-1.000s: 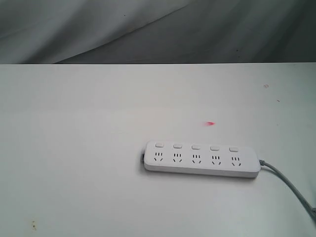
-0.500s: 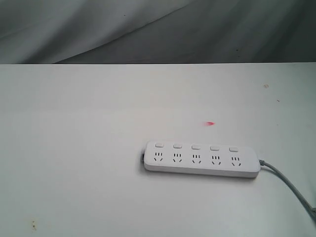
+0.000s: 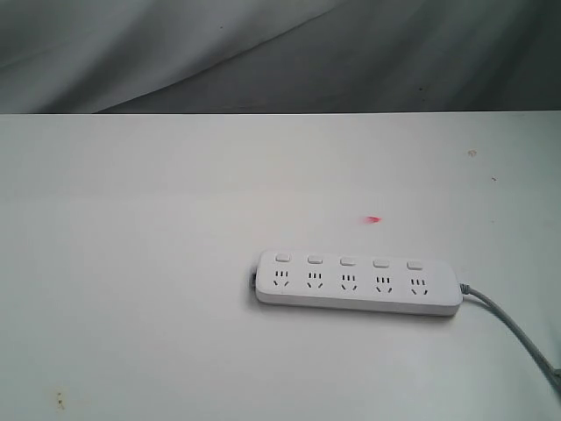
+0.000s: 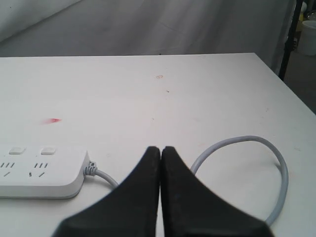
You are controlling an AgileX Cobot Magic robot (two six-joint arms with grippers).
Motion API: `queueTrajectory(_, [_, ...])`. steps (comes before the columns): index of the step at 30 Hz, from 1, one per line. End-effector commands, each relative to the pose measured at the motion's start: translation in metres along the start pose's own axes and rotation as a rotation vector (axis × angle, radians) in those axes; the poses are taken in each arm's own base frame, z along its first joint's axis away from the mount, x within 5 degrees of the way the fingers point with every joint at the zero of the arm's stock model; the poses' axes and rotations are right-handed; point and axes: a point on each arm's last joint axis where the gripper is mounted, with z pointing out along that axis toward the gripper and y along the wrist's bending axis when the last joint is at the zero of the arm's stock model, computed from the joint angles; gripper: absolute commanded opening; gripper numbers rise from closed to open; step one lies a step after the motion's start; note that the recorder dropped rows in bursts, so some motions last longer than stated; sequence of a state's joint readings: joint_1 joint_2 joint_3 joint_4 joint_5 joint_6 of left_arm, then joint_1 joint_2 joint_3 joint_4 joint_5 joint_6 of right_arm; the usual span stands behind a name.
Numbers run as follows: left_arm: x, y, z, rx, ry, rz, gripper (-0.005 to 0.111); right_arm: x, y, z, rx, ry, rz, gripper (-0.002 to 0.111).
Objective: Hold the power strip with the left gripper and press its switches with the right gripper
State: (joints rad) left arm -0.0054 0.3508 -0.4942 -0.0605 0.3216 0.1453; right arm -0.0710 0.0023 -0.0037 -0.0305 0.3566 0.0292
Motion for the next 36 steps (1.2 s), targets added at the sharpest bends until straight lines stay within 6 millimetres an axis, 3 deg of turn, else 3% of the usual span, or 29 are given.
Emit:
queueTrajectory(1, [-0.053,0.003,0.041,0.028,0.046,0.063,0.000,0.000,0.000,0.000,0.006,-0.014,0.008,0.000])
queueTrajectory(6, [-0.079,0.000,0.088,0.143,0.195,0.156,0.000,0.000,0.000,0.000,0.006,-0.014,0.008,0.000])
queueTrajectory(11, [-0.075,-0.002,0.117,0.344,0.323,0.152,0.000,0.000,0.000,0.000,0.006,-0.014,0.008,0.000])
queueTrajectory(22, [-0.053,-0.001,0.102,0.704,0.324,0.246,0.000,0.000,0.000,0.000,0.006,-0.014,0.008,0.000])
queueTrajectory(29, [-0.025,-0.007,0.101,0.780,0.333,0.272,0.000,0.000,0.000,0.000,0.006,-0.014,0.008,0.000])
queueTrajectory(36, [-0.009,-0.008,0.099,0.807,0.397,0.271,0.000,0.000,0.000,0.000,0.006,-0.014,0.008,0.000])
